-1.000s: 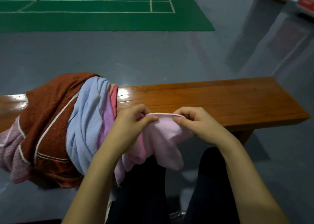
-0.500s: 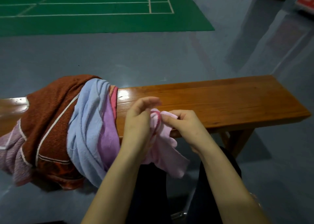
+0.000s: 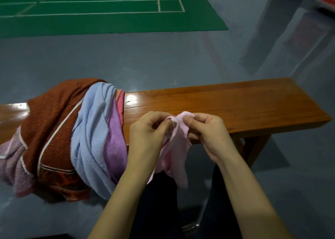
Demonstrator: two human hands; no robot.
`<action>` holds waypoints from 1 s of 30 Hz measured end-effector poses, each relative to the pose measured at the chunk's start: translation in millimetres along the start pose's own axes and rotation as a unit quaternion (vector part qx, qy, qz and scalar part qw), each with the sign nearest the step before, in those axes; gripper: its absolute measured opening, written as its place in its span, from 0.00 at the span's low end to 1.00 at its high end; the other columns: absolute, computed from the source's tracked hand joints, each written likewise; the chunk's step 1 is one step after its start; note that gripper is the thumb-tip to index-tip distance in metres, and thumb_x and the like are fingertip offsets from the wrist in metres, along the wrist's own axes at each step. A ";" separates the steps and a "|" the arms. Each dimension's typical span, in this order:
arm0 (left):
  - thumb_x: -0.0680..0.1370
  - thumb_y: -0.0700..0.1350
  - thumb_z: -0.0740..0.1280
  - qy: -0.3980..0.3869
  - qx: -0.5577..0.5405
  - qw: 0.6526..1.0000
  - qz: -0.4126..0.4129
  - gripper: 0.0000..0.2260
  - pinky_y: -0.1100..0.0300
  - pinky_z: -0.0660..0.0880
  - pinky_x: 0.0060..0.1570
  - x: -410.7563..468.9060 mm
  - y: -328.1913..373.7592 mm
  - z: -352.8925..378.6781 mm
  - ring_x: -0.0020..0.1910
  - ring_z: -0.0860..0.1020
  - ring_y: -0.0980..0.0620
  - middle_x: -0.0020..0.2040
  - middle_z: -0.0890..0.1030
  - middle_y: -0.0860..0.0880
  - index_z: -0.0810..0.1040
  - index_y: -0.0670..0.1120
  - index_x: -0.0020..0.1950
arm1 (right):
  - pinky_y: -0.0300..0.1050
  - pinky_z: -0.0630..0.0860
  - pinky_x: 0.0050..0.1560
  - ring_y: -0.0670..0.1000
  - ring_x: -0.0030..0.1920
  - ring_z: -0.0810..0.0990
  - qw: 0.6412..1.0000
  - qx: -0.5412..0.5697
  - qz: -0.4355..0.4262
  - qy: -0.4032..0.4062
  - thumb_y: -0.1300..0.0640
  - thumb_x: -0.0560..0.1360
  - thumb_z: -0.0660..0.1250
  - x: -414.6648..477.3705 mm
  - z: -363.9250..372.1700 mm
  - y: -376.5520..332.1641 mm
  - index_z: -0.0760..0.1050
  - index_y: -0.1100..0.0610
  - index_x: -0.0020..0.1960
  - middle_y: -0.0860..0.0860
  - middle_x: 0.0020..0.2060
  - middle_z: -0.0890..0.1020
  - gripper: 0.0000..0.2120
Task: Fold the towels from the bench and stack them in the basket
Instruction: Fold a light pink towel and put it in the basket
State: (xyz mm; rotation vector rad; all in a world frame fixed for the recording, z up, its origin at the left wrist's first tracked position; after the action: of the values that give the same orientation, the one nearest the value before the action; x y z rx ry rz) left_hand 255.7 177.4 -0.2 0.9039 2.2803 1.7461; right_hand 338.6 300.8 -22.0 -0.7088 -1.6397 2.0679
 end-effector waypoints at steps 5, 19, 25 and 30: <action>0.74 0.45 0.71 -0.019 0.115 0.992 0.039 0.07 0.54 0.75 0.37 0.1 5.4 0.2 0.31 0.76 0.56 0.30 0.79 0.53 0.80 0.49 0.35 | 0.32 0.75 0.34 0.43 0.33 0.82 0.996 0.029 0.002 -0.086 0.63 0.79 0.60 -6.7 0.3 -9.4 0.79 0.65 0.52 0.49 0.32 0.84 0.10; 0.72 0.47 0.69 -0.102 0.162 0.982 -0.004 0.10 0.61 0.68 0.31 6.4 10.1 0.1 0.28 0.73 0.55 0.26 0.76 0.49 0.76 0.45 0.32 | 0.34 0.77 0.37 0.46 0.39 0.83 0.995 -0.008 -0.033 -0.096 0.61 0.76 0.63 -11.6 2.4 -9.7 0.82 0.58 0.47 0.51 0.39 0.85 0.09; 0.74 0.49 0.70 -0.120 0.056 0.991 0.015 0.04 0.58 0.72 0.36 6.2 6.1 -6.3 0.32 0.73 0.57 0.34 0.77 0.54 0.78 0.52 0.43 | 0.38 0.78 0.43 0.50 0.47 0.84 0.994 -0.043 -0.016 -0.097 0.62 0.76 0.64 -8.7 -4.7 -8.8 0.80 0.59 0.55 0.54 0.46 0.85 0.10; 0.73 0.46 0.72 -0.112 0.087 0.989 0.042 0.03 0.60 0.75 0.39 8.4 3.3 -5.5 0.39 0.77 0.57 0.37 0.80 0.54 0.79 0.50 0.41 | 0.40 0.78 0.44 0.50 0.45 0.84 0.994 -0.046 -0.011 -0.100 0.64 0.75 0.65 -8.2 -4.9 -6.2 0.80 0.57 0.53 0.55 0.44 0.86 0.10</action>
State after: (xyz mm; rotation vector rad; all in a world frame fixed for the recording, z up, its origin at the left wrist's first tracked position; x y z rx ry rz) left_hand 247.6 177.8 6.7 1.1781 2.3009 1.4060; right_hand 348.1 301.0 -15.7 -0.5234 -1.8533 2.1168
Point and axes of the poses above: each hand's wrist, its own x-axis towards the middle knuckle, its own z-axis out of the palm, y = z × x, the point moved 1 cm from there along x, towards the middle knuckle
